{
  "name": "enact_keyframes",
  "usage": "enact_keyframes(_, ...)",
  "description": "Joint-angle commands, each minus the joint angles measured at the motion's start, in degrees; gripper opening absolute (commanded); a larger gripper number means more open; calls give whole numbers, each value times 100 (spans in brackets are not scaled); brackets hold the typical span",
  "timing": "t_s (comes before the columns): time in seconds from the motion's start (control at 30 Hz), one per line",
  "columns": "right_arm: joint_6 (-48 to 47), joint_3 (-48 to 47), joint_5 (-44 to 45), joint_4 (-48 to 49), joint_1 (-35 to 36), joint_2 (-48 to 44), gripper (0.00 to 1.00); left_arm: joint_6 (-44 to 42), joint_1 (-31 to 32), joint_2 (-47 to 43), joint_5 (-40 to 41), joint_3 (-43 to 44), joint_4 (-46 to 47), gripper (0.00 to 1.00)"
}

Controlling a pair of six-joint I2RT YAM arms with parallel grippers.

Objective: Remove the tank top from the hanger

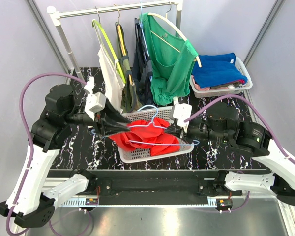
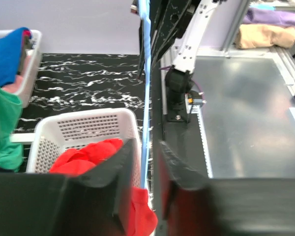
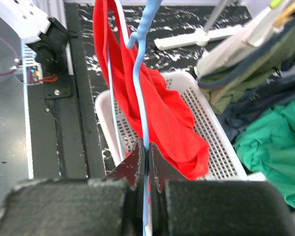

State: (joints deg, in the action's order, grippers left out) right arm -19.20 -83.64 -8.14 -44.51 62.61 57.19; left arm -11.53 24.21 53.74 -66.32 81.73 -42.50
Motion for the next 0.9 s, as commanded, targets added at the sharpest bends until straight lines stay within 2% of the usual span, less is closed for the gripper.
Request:
enact_keyframes(0.0,101,-135,714,-22,14,-156,0,-78,-65,-65,242,202,146,47)
enact_keyframes(0.03,92,-257,900,-101,6,-94,0,-95,-65,-74,417,194,146,56)
enact_keyframes(0.1,118,-399,1461,-364,23,-6,0,-148,-74,-100,576,185,146,64)
enact_keyframes(0.13,136,-538,1612,-444,15,90,0,-174,-74,-117,690,185,146,82)
enact_keyframes(0.23,294,-846,1878,-883,14,336,0,-236,-74,-188,805,98,137,87)
enact_keyframes(0.3,416,-952,1930,-1155,14,433,0,-305,-65,-267,858,1,137,87)
enact_keyframes(0.4,653,-1233,2140,-1612,15,635,0,-569,-74,-539,1147,-681,119,85)
enact_keyframes(0.53,1023,-1874,1975,-2289,14,934,0,-947,-56,-934,2383,-1631,145,84)
enact_keyframes(0.6,1181,-2016,2053,-2597,15,987,0,-1114,-56,-1180,2720,-2115,364,85)
enact_keyframes(0.7,1261,-2113,2054,-2721,23,952,0,-992,-30,-1462,3037,-2547,760,87)
enact_keyframes(0.87,1314,-2096,1755,-2616,15,855,0,-500,93,-1410,3565,-2838,1260,86)
